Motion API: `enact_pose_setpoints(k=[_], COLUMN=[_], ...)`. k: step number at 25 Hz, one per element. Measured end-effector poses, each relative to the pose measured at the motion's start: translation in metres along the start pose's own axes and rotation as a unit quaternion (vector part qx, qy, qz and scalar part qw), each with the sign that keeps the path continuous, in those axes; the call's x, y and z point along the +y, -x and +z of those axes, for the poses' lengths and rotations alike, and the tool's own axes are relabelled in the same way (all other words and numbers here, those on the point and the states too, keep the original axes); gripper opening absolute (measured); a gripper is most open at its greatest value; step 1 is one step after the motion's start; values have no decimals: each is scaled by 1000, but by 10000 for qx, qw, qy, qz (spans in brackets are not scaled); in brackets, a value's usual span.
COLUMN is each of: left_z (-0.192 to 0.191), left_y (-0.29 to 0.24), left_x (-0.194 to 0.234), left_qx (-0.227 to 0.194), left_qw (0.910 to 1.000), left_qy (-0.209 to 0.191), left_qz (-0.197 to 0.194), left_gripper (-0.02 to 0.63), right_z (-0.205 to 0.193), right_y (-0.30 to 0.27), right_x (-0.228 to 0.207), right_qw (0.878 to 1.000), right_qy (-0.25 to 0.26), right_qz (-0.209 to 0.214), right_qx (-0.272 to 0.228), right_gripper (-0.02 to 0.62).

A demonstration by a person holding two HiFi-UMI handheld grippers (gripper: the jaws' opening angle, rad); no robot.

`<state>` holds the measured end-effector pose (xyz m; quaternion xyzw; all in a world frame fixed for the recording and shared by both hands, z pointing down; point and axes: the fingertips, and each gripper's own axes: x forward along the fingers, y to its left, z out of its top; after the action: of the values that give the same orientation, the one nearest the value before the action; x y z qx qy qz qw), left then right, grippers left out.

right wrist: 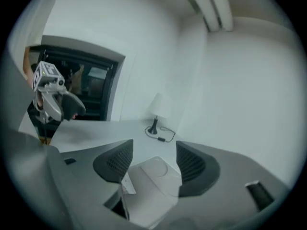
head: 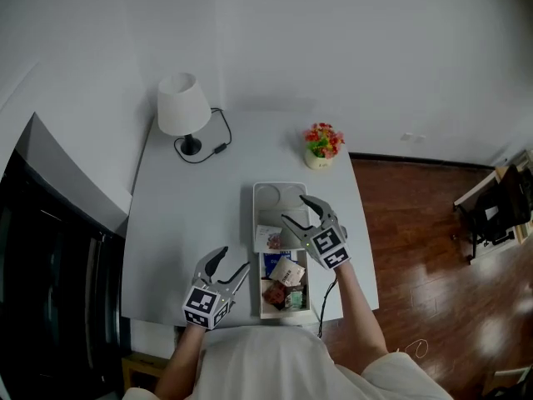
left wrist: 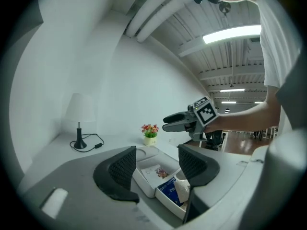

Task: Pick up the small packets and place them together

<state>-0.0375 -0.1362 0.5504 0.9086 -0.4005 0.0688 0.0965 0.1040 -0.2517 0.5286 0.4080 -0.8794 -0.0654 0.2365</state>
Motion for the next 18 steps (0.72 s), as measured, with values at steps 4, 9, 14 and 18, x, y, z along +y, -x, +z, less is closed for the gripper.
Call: enact_pose_setpoints(k=[4, 9, 14, 18], left_z=[32, 61, 44, 39], left_y=[4, 11, 5, 7], left_x=[-2, 2, -5, -8], left_qx=[-620, -1200, -824, -883], left_qw=[9979, 9920, 9958, 9957], left_qy=[159, -142, -303, -160], left_qz=[2, 367, 277, 228], left_gripper=[258, 286, 296, 298], right_z=[21, -7, -25, -28], right_y=[58, 98, 105, 102], right_x=[11, 42, 70, 75], right_qw=[9927, 9797, 9815, 9857], right_qy=[-675, -1449, -1569, -1419], right_qz=[-558, -955, -729, -596], right_qx=[-829, -1000, -817, -693], right_gripper=[293, 291, 291, 291])
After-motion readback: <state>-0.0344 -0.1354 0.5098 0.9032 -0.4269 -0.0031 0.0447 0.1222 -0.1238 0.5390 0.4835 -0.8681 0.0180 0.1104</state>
